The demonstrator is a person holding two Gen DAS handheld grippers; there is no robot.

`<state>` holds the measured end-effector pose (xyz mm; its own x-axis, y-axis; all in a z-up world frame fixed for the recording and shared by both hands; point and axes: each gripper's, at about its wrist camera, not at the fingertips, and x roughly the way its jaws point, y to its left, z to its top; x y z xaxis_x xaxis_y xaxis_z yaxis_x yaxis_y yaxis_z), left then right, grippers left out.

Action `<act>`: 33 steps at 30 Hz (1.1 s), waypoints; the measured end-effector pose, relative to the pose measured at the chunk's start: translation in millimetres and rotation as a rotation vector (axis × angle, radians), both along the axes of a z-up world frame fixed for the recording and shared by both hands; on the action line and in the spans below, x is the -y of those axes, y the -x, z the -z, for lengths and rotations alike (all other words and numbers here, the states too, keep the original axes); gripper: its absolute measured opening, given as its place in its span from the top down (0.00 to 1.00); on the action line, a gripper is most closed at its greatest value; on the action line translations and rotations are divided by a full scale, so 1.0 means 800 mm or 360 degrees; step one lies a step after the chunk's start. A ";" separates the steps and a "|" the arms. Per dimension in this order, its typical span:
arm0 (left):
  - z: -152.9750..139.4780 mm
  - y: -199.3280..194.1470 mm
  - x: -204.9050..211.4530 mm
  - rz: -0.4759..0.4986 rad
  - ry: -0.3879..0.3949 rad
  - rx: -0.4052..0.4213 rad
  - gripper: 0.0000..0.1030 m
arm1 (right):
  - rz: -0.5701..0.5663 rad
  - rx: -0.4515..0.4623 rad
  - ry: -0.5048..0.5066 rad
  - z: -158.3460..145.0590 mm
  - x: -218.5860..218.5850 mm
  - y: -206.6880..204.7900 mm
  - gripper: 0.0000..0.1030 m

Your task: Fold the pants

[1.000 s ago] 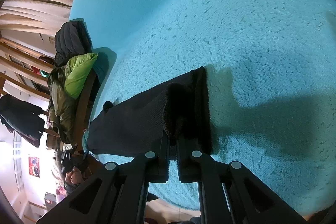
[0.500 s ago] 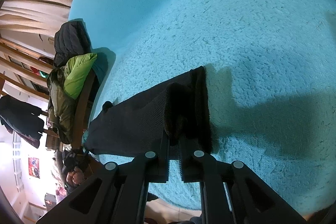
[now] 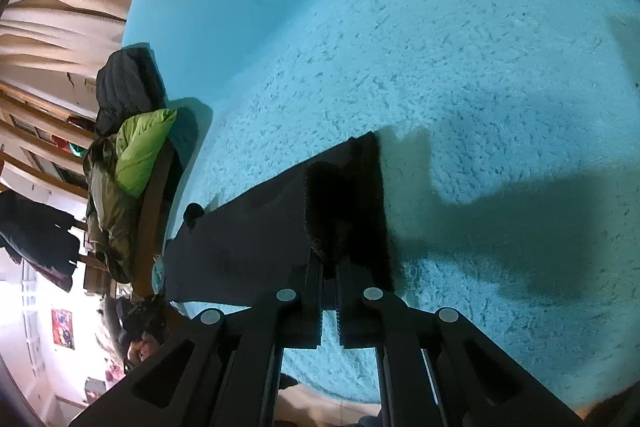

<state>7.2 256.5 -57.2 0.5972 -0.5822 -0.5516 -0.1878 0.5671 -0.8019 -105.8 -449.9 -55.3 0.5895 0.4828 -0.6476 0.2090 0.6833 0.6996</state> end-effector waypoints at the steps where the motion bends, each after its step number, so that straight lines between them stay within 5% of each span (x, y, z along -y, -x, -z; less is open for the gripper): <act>1: 0.001 -0.001 0.000 -0.0005 0.0002 -0.0009 0.96 | 0.0000 -0.0001 -0.0002 0.000 0.000 0.001 0.97; 5: 0.009 -0.003 -0.004 -0.0026 0.0054 -0.0059 0.92 | -0.0047 -0.0034 -0.0016 0.003 -0.003 0.000 0.95; 9: -0.010 0.015 -0.020 -0.0201 -0.0044 0.0027 0.62 | -0.0025 -0.0120 -0.0036 0.012 0.003 0.005 0.88; 13: -0.061 0.045 -0.025 -0.0430 -0.0292 0.0312 0.50 | 0.0201 -0.0063 0.0152 -0.007 0.024 0.029 0.80; 17: -0.095 0.047 0.025 -0.0187 -0.0474 0.0574 0.41 | 0.0242 0.0079 0.0383 -0.046 0.013 0.040 0.80; 21: -0.059 0.013 0.074 0.0177 -0.0506 0.0338 0.41 | -0.0112 0.0229 0.0628 -0.083 -0.050 0.013 0.81; 23: -0.034 -0.001 0.082 0.0255 -0.0497 0.0158 0.42 | -0.0309 0.0159 0.0777 -0.078 -0.081 -0.011 0.88; 26: -0.032 0.001 0.075 0.0238 -0.0451 0.0164 0.41 | -0.0377 -0.0250 0.0843 -0.027 -0.084 -0.030 0.86; 29: -0.029 0.003 0.071 0.0237 -0.0403 0.0164 0.41 | -0.0434 -0.0275 0.0844 -0.024 -0.084 -0.016 0.90; 33: -0.028 0.005 0.067 0.0238 -0.0389 0.0169 0.37 | -0.0379 -0.0159 0.0868 -0.057 -0.081 -0.009 0.83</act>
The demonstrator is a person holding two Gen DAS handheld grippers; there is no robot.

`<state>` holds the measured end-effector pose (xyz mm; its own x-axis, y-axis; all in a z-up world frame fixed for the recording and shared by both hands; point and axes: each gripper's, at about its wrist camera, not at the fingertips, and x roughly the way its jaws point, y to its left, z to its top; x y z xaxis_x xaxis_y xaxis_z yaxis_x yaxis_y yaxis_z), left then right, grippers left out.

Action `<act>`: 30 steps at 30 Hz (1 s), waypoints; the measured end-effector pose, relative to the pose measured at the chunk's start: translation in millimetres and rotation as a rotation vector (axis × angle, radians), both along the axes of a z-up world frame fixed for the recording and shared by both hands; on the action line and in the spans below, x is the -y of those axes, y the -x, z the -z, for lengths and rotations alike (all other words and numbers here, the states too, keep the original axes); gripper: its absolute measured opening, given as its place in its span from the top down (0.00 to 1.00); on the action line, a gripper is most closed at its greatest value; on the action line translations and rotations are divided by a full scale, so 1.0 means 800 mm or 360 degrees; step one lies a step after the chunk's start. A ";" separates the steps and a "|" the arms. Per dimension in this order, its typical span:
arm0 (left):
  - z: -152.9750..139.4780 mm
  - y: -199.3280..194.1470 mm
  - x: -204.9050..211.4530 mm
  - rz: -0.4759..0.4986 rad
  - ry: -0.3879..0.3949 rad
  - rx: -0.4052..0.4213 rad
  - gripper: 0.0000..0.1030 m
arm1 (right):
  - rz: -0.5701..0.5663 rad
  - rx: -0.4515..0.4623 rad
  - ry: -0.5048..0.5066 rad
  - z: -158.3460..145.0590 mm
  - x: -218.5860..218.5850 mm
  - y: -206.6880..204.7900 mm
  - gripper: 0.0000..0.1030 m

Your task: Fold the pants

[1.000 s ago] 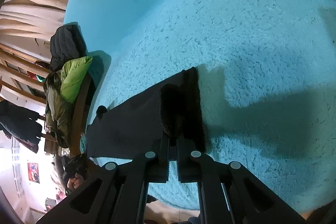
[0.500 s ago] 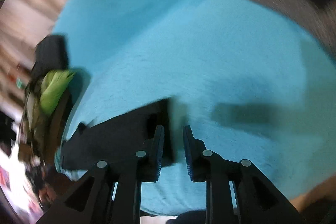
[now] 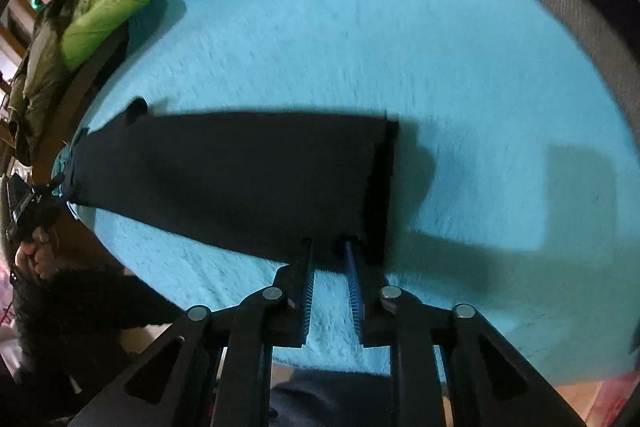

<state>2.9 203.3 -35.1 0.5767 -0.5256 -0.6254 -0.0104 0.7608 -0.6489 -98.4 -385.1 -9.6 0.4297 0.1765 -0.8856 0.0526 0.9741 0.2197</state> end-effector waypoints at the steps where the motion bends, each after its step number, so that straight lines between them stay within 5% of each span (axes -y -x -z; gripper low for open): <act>1: 0.000 0.001 0.001 0.0004 -0.0002 0.0004 0.35 | -0.0003 0.0077 0.0000 -0.014 -0.005 -0.003 0.83; 5: -0.003 -0.003 0.008 0.0007 0.0009 0.0009 0.32 | -0.0053 0.0316 0.0067 -0.034 -0.022 -0.033 0.78; 8: -0.004 -0.007 0.011 0.0008 0.0032 0.0007 0.32 | -0.0056 -0.0104 0.0158 0.033 -0.013 -0.065 0.81; 11: -0.003 -0.006 0.006 0.0011 0.0047 0.0006 0.32 | -0.0016 -0.0034 0.0066 0.022 0.002 -0.061 0.84; 14: -0.002 -0.007 0.005 0.0008 0.0059 0.0006 0.28 | 0.0028 0.0057 0.0251 0.003 -0.002 -0.057 0.77; 18: -0.004 -0.007 0.010 0.0017 0.0037 0.0013 0.25 | -0.0049 0.0265 0.0113 -0.023 -0.012 -0.053 0.78; 22: -0.004 -0.007 0.010 0.0017 0.0048 0.0015 0.25 | -0.0229 -0.0075 0.0337 0.033 -0.030 -0.077 0.79; 25: -0.003 -0.007 0.010 0.0015 0.0059 0.0015 0.22 | -0.0098 0.0009 0.0250 0.022 -0.012 -0.076 0.81; 26: -0.003 -0.008 0.010 0.0015 0.0066 0.0016 0.21 | -0.0067 0.0109 0.0251 0.009 -0.013 -0.073 0.75; 30: -0.017 -0.016 -0.001 -0.0050 0.0194 0.0067 0.21 | -0.0097 0.0307 0.0195 -0.008 -0.029 -0.078 0.74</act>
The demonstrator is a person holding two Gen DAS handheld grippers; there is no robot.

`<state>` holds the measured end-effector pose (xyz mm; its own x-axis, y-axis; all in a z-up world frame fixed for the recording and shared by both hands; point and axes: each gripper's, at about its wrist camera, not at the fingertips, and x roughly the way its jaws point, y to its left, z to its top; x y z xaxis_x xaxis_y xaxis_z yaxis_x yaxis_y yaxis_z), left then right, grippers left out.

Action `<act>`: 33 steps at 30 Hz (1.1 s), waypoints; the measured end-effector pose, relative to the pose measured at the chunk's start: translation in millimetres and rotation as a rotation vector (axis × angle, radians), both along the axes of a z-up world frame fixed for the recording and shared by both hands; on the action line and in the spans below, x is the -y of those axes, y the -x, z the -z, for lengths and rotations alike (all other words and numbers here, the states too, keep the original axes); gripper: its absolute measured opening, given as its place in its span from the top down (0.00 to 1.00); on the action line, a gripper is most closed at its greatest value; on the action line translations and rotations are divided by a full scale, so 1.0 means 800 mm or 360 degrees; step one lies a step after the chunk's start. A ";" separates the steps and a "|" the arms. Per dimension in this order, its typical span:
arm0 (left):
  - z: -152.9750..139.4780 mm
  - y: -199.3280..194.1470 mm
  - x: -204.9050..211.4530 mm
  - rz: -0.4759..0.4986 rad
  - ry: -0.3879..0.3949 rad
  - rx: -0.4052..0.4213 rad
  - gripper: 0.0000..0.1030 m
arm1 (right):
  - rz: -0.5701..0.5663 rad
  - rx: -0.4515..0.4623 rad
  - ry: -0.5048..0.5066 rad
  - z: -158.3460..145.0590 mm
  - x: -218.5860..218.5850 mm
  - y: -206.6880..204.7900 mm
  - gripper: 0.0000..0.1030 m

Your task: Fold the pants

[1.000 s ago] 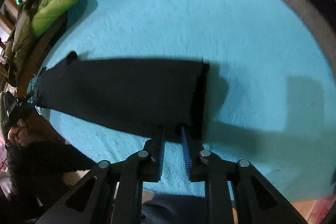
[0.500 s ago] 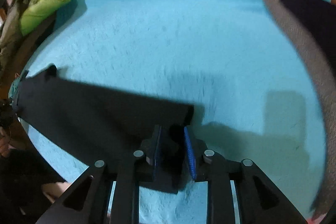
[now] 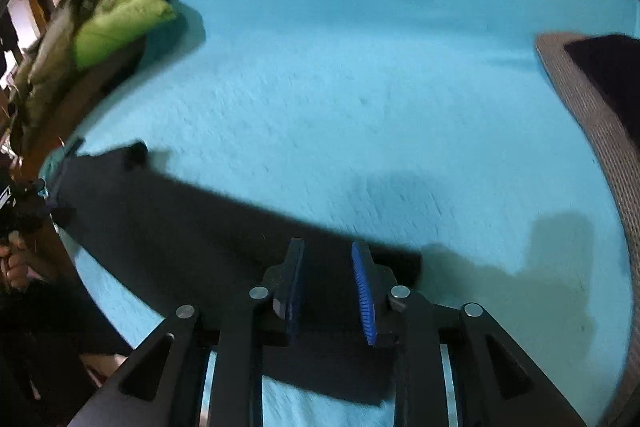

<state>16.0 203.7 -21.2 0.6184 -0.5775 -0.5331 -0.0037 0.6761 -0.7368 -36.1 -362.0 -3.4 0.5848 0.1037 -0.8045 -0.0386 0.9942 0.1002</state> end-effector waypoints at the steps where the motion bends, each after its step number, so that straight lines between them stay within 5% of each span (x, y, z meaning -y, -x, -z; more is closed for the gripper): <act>1: -0.006 -0.006 -0.006 -0.0024 0.0085 0.0031 0.21 | 0.0011 -0.0002 0.0003 0.005 -0.003 -0.005 0.73; 4: -0.020 -0.035 -0.016 -0.0067 0.0198 0.0059 0.21 | 0.0060 -0.0204 -0.0028 0.054 0.001 -0.027 0.72; 8: 0.020 -0.083 -0.016 -0.0081 0.0131 -0.0190 0.28 | 0.0043 -0.0134 -0.0059 0.050 -0.008 -0.025 0.63; 9: 0.025 -0.082 -0.019 -0.0114 0.0130 -0.0171 0.38 | 0.0035 -0.0132 -0.0053 0.049 -0.008 -0.024 0.62; 13: 0.016 -0.074 -0.020 -0.0159 0.0126 -0.0149 0.37 | 0.0048 -0.0078 0.0047 0.031 -0.017 -0.018 0.60; 15: 0.000 -0.071 -0.016 -0.0184 0.0138 -0.0047 0.37 | -0.0010 0.0057 -0.0030 0.005 -0.041 -0.017 0.60; 18: -0.026 -0.067 0.010 -0.0052 0.0200 0.0166 0.28 | -0.0302 0.0273 -0.0180 -0.035 -0.122 -0.033 0.60; 22: -0.013 -0.084 0.075 0.0282 0.0361 0.0125 0.27 | -0.0661 0.0313 -0.0135 -0.037 -0.233 -0.069 0.64; 25: 0.019 -0.100 0.111 0.0436 0.0422 -0.0072 0.27 | -0.0699 0.0199 -0.0027 -0.003 -0.289 -0.116 0.65; 28: 0.034 -0.117 0.127 0.0446 0.0207 -0.0156 0.43 | -0.0642 -0.0031 0.0118 0.060 -0.308 -0.156 0.62; 30: 0.033 -0.117 0.124 0.0438 0.0223 -0.0147 0.43 | -0.0581 0.0034 -0.0116 0.066 -0.285 -0.161 0.61; 33: 0.033 -0.115 0.121 0.0424 0.0243 -0.0146 0.42 | -0.0558 0.0017 -0.0225 0.061 -0.272 -0.165 0.61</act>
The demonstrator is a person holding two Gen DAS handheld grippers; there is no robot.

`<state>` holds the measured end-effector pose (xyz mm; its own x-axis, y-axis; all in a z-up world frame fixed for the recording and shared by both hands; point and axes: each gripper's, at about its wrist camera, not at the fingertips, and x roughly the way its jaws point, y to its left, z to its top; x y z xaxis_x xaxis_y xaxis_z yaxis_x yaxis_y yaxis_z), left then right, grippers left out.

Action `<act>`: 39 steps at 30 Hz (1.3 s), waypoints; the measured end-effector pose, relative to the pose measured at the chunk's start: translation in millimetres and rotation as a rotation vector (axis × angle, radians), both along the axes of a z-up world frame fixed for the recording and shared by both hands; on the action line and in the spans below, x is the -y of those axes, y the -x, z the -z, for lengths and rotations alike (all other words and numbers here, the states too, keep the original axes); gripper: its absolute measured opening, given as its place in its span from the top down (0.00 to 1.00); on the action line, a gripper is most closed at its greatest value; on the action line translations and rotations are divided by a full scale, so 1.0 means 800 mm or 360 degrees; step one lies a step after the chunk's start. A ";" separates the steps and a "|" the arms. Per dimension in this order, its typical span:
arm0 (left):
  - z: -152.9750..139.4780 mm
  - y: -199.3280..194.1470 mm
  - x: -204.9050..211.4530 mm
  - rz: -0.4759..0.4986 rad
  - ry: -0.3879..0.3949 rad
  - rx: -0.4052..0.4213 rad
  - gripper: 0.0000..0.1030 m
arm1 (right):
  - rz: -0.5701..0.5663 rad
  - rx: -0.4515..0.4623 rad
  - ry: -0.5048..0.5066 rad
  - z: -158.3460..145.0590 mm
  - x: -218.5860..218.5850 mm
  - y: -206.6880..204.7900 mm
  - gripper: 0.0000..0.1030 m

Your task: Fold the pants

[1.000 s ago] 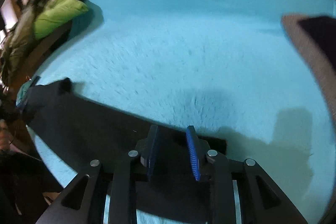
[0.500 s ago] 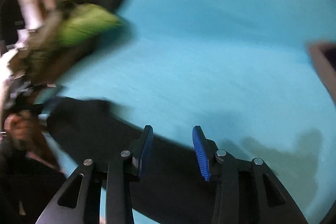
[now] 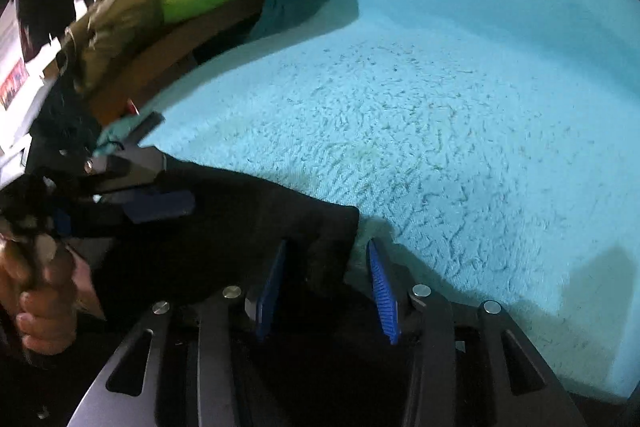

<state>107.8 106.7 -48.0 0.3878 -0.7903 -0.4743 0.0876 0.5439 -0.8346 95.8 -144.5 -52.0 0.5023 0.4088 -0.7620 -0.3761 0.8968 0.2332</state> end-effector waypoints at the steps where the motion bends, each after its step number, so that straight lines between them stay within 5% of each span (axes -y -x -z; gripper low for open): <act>1: 0.000 0.000 -0.001 -0.0009 0.0003 -0.0002 0.42 | 0.0011 0.0003 0.0000 -0.004 0.003 0.001 0.61; 7: -0.004 0.006 0.012 -0.0087 -0.0006 0.0012 0.31 | 0.0239 0.0216 0.0111 -0.070 0.089 0.056 0.55; 11: -0.019 0.014 0.042 -0.0127 -0.0143 0.0076 0.19 | 0.0528 0.0122 0.0231 -0.094 0.197 0.093 0.46; 13: -0.027 0.021 0.065 -0.0074 -0.0155 0.0137 0.19 | 0.0742 0.0008 0.0131 -0.102 0.271 0.128 0.44; 17: -0.035 0.028 0.119 0.0098 -0.0243 0.0221 0.19 | 0.1003 -0.0119 -0.0367 -0.093 0.362 0.207 0.40; 22: -0.032 0.035 0.131 0.0191 -0.0287 0.0196 0.19 | 0.1026 -0.0381 -0.0894 -0.033 0.362 0.253 0.39; 30: -0.022 0.034 0.111 0.0146 -0.0266 0.0146 0.19 | 0.1186 -0.0515 -0.1049 0.025 0.356 0.278 0.39; 35: -0.019 0.036 0.111 0.0140 -0.0258 0.0140 0.19 | 0.1199 -0.0333 -0.1214 0.041 0.365 0.276 0.39; 39: -0.018 0.035 0.110 0.0143 -0.0246 0.0139 0.19 | 0.1252 -0.0187 -0.1182 0.044 0.367 0.275 0.59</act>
